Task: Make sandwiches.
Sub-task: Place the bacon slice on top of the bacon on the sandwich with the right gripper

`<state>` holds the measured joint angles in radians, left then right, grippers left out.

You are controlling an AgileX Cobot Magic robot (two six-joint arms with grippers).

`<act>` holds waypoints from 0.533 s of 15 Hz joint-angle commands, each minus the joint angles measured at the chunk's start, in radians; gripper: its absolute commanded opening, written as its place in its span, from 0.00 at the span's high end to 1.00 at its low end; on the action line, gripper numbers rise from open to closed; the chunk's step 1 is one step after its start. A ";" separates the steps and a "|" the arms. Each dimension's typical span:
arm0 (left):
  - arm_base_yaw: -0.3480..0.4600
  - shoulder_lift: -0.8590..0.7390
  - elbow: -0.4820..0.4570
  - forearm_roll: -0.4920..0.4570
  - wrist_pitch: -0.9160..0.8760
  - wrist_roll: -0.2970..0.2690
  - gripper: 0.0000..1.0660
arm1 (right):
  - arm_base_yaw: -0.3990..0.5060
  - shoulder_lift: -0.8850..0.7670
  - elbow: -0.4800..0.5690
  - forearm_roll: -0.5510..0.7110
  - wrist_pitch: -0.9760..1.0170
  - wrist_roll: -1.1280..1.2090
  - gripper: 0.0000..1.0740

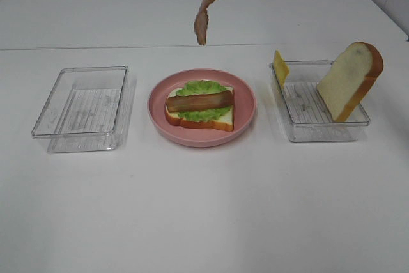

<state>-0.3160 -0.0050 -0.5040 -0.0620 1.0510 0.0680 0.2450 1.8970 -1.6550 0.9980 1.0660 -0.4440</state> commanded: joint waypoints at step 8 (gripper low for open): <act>0.004 -0.025 0.006 -0.009 -0.003 0.004 0.29 | 0.040 0.296 -0.005 0.341 -0.132 -0.152 1.00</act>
<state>-0.3160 -0.0050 -0.5040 -0.0620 1.0510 0.0680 0.2860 2.2040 -1.6550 1.3270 0.9340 -0.5740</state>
